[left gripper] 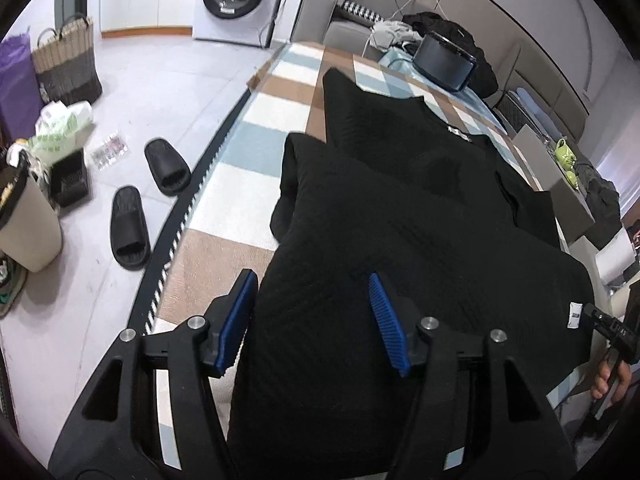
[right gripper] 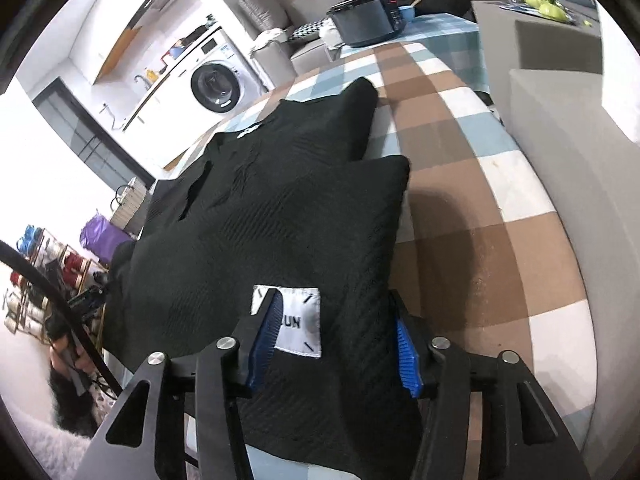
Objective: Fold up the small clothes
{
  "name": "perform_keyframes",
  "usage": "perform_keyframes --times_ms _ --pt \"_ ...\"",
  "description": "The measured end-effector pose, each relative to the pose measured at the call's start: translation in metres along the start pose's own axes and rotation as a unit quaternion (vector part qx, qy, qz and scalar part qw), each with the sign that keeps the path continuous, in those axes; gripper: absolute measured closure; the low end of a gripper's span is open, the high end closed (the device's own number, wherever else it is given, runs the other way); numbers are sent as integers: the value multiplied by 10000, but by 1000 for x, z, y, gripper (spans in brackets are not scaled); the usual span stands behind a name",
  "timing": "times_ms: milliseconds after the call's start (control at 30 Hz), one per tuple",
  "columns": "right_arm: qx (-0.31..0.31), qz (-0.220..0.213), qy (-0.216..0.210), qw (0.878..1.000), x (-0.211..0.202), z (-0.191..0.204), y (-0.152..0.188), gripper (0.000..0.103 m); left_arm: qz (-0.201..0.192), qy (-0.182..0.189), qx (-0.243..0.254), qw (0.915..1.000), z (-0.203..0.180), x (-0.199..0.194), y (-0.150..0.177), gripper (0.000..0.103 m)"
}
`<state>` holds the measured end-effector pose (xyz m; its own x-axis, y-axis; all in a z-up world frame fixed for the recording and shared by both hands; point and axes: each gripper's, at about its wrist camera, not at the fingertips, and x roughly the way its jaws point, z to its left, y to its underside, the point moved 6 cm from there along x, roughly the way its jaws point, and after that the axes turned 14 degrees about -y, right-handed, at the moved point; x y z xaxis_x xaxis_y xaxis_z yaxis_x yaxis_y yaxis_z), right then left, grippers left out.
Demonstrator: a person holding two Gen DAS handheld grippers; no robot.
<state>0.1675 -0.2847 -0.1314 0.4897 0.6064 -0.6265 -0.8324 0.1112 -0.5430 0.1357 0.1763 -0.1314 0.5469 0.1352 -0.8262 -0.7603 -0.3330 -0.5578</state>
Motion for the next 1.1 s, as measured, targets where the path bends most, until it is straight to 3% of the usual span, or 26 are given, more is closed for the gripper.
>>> perform_keyframes --times_ms 100,200,233,267,367,567,767,933,1100 --pt "49 -130 -41 9999 0 -3 -4 55 -204 -47 144 9997 -4 -7 0 78" --pt "162 -164 -6 9997 3 -8 -8 67 -236 -181 233 9993 -6 -5 -3 94" --pt "147 -158 45 9998 4 -9 -9 76 -250 -180 222 9993 -6 -3 -5 99" --pt "92 -160 143 9997 6 -9 -10 89 -277 -169 199 9993 -6 -4 -7 100" --pt "9 -313 190 9993 1 -7 -15 96 -503 -131 81 9986 -4 -13 -16 102" --pt "-463 -1049 32 9934 -28 21 -51 98 -941 1 -26 9956 -10 -34 -46 102" --pt "-602 -1421 -27 9880 -24 37 -104 98 -1317 97 -32 9912 -22 -34 -105 102" --pt "-354 -1425 201 9890 -4 20 -126 98 -1060 91 -98 9943 -22 0 -137 102" --pt "173 -880 600 9942 27 -22 -113 98 -431 62 -93 9990 -18 46 -127 102"
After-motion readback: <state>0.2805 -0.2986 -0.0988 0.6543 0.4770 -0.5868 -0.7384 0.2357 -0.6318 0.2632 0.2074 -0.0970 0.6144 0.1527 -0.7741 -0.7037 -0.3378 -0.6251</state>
